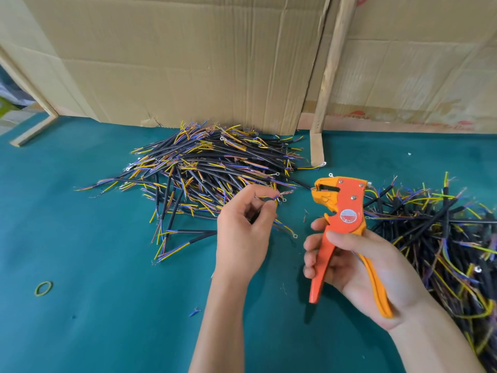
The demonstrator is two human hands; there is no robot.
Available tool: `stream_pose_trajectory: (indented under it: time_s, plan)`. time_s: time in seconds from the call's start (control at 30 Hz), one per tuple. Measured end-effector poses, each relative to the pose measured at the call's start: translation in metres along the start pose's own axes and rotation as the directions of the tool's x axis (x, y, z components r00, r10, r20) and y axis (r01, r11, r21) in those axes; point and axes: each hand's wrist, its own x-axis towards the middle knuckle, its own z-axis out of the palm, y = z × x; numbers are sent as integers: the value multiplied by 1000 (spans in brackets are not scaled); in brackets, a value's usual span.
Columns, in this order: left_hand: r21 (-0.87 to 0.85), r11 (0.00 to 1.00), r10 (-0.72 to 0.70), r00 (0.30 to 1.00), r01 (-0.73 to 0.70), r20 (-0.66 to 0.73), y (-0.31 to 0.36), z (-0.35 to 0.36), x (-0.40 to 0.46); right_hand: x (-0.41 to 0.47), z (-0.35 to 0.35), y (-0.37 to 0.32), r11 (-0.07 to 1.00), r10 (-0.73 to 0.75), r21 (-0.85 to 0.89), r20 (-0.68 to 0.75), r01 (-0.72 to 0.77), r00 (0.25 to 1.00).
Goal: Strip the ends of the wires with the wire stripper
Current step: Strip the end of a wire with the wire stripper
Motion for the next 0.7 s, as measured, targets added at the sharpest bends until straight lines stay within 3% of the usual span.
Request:
stream_pose_trajectory:
  time_s: [0.7]
  plan:
    - [180,983,41,999,-42,8,1,-2,-2,2,7,7,987,99,-135,70,-89,993]
